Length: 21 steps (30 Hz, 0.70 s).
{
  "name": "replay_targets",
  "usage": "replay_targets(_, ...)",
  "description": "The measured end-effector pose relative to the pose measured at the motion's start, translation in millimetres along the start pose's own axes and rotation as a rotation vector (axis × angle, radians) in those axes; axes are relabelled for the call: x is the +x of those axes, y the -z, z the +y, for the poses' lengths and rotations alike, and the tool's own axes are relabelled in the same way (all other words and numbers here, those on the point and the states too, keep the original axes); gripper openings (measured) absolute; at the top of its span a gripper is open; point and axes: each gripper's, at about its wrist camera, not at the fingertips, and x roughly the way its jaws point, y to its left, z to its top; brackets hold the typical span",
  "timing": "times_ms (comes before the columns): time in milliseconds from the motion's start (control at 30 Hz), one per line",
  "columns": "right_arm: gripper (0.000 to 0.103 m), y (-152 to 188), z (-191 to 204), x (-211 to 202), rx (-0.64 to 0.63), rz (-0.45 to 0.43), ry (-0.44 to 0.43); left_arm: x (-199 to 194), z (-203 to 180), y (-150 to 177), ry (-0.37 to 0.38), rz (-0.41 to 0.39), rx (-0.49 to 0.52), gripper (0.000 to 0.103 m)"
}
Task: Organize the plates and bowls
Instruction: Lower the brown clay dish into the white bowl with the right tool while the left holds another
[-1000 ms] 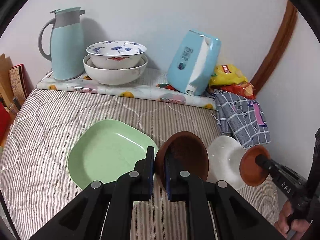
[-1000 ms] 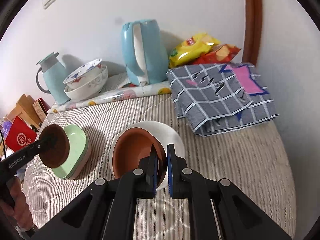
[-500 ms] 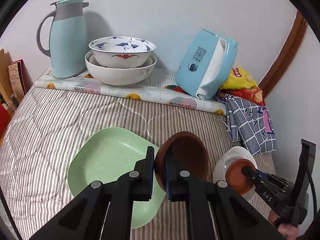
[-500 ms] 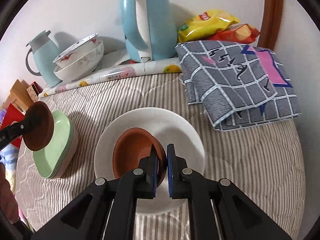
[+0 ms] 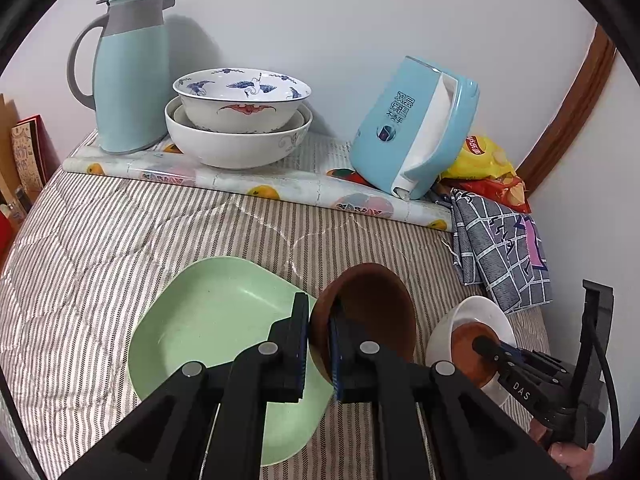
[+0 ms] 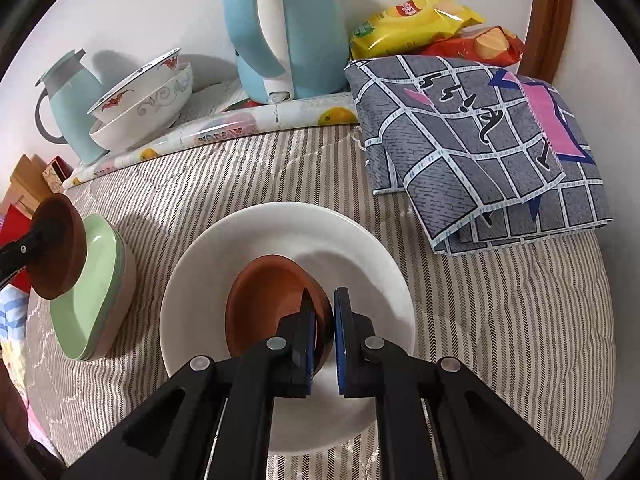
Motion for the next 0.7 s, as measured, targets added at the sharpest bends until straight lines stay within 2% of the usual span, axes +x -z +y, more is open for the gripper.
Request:
replay_targets(267, 0.009, -1.1, 3.9, 10.5, -0.042, 0.055, 0.043, 1.2, 1.6, 1.1, 0.002, 0.005, -0.007, 0.01)
replay_targets(700, 0.015, 0.3, 12.7, 14.0, -0.091, 0.078, 0.108, -1.5, 5.2, 4.1, 0.004, 0.017, -0.007, 0.01)
